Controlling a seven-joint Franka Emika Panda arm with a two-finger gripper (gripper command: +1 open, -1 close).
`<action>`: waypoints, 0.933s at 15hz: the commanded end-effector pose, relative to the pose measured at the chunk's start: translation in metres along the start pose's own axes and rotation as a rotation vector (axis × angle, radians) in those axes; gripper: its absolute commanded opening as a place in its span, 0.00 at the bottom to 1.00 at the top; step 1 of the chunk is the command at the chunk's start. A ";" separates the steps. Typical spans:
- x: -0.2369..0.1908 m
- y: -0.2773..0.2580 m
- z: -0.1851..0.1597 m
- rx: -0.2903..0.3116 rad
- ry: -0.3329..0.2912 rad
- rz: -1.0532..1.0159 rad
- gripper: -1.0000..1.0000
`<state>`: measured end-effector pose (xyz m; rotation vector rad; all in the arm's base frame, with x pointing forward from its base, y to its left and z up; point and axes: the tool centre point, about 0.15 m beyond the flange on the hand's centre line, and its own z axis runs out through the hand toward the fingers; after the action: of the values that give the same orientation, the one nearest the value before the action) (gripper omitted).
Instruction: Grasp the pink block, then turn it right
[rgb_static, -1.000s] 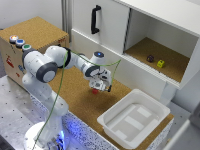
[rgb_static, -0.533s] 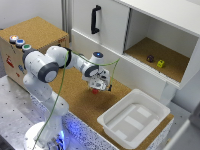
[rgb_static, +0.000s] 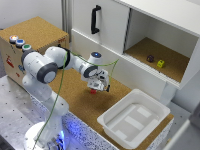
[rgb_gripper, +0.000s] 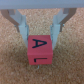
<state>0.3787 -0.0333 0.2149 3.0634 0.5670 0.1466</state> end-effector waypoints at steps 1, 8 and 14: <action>-0.006 0.001 -0.020 -0.117 0.063 0.169 0.00; -0.006 0.011 -0.019 -0.060 -0.001 1.001 0.00; -0.016 0.023 -0.044 0.047 0.096 1.658 0.00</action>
<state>0.3774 -0.0497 0.2351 2.7963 -1.4191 0.2185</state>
